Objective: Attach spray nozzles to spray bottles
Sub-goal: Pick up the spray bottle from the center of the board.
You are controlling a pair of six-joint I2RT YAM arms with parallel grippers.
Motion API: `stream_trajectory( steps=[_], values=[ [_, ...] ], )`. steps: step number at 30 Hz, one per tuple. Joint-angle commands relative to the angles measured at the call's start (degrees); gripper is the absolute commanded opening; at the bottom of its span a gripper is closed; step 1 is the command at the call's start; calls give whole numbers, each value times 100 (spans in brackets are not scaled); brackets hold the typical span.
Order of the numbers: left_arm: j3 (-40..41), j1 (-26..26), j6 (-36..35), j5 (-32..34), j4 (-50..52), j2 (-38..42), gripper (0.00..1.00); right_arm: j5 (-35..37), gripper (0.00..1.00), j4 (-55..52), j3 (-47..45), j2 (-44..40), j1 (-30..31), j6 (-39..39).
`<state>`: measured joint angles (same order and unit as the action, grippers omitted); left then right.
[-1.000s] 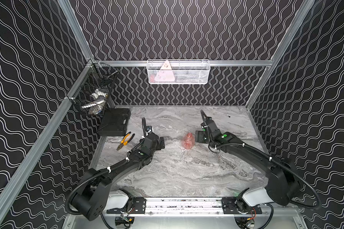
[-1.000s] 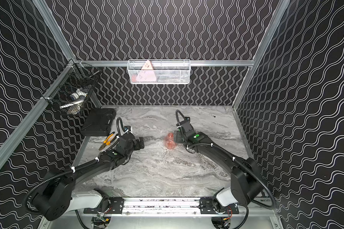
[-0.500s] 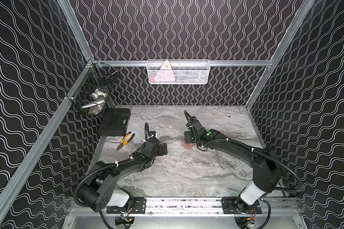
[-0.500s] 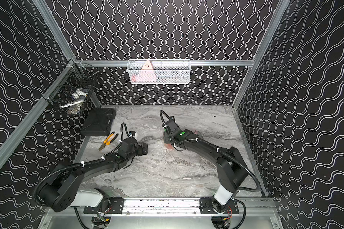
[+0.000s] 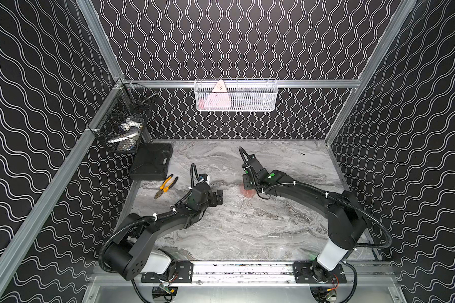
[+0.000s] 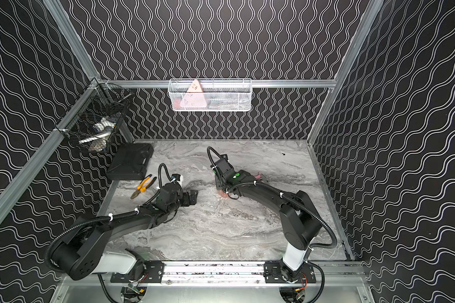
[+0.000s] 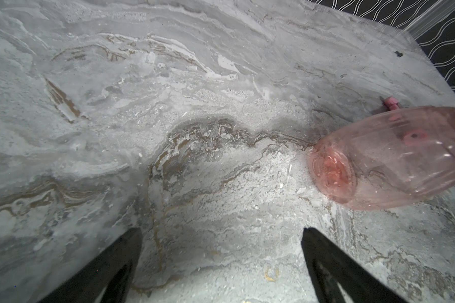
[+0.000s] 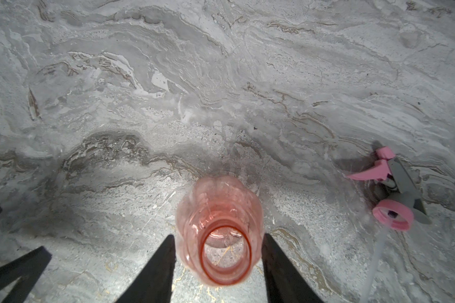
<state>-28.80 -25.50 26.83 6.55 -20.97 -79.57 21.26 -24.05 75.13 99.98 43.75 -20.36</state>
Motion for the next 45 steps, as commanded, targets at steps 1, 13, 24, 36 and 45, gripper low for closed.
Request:
stream_trajectory(
  steps=[1, 13, 24, 36, 45],
  values=[
    [40, 3, -72, 73, -249, 78, 99, 193, 53, -158, 93, 69, 12, 14],
    [64, 9, -134, 23, -333, 94, 99, 294, 46, -284, 281, 247, 19, 111],
    [120, 4, -204, 30, -408, 106, 99, 314, 38, -425, 422, 241, 26, 164],
    [481, 6, -232, 40, -1345, 169, 99, 383, 25, -543, 416, 191, 31, 79],
    [-169, 36, -167, -457, -1394, -27, 99, 288, 18, -434, 47, -503, -210, 8]
  ],
)
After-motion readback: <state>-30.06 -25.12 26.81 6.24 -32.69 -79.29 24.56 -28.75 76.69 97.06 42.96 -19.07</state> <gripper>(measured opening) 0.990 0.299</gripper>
